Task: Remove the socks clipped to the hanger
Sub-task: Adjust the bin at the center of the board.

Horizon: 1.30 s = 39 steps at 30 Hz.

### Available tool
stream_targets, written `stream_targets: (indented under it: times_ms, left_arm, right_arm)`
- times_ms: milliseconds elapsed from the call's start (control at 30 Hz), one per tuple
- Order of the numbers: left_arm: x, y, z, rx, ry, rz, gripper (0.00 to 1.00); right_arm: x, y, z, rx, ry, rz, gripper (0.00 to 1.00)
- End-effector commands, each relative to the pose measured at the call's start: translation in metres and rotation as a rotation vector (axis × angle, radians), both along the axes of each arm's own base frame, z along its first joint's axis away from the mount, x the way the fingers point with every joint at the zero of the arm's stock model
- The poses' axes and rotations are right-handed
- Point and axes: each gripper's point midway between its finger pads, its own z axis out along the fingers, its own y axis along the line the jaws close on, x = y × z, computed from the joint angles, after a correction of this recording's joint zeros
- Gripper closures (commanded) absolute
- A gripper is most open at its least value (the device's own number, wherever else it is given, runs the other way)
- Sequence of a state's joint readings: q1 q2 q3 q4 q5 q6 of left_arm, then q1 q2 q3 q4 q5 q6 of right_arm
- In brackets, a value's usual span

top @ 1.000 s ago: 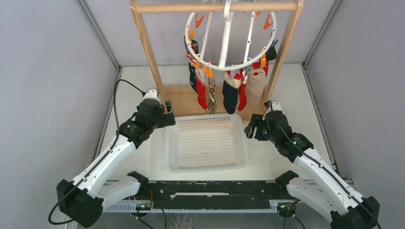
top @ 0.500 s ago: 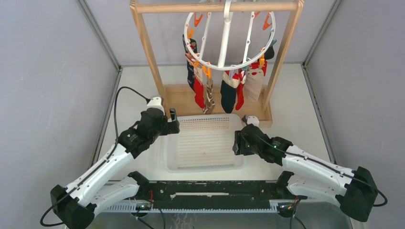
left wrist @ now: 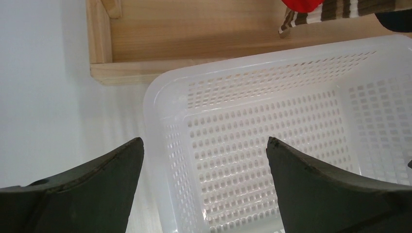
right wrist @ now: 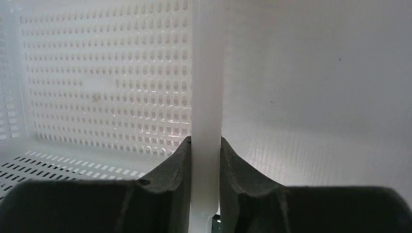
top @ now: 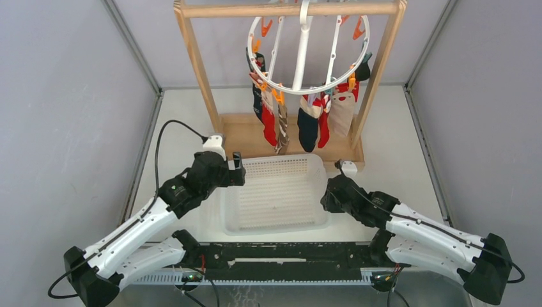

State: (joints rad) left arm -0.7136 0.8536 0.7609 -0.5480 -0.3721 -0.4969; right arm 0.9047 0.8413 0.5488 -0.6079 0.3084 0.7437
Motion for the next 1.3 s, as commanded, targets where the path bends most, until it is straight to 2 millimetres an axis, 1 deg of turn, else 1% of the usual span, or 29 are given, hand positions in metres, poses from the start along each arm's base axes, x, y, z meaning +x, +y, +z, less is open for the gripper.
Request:
stream_targets:
  times_ms: [0,233,433,533,667,867,1100,1167,1267]
  left_arm:
    - [0.003,-0.010,0.022,-0.036,-0.066,-0.018,0.00]
    - [-0.004,-0.012,0.025,-0.039,-0.084,-0.022,0.00]
    - [-0.007,-0.011,0.022,-0.051,-0.086,-0.005,0.00]
    - [-0.008,-0.012,0.022,-0.061,-0.087,-0.002,0.00]
    - [-0.009,-0.015,0.021,-0.081,-0.088,0.005,0.00]
    - [-0.011,-0.017,0.018,-0.093,-0.089,0.011,0.00]
    - [-0.013,-0.019,0.022,-0.103,-0.100,0.002,0.00]
    - [-0.014,-0.018,0.021,-0.101,-0.099,0.001,0.00]
    - [-0.016,-0.017,0.019,-0.102,-0.097,0.005,0.00]
  right_arm:
    - [-0.007,-0.006,0.001,0.001,-0.010,-0.004,0.74]
    - [-0.022,-0.011,-0.003,-0.006,0.004,-0.020,0.76]
    - [-0.036,-0.013,-0.008,-0.004,0.005,-0.069,0.76]
    - [-0.040,-0.017,-0.006,0.005,-0.006,-0.103,0.79]
    - [-0.042,-0.022,-0.004,0.032,-0.018,-0.162,0.83]
    - [-0.042,-0.034,-0.006,0.012,-0.035,-0.226,0.83]
    - [-0.044,-0.029,-0.005,0.012,-0.039,-0.185,0.79]
    - [-0.046,-0.031,-0.005,0.002,-0.036,-0.174,0.78]
    - [-0.048,-0.039,-0.006,-0.014,-0.038,-0.173,0.78]
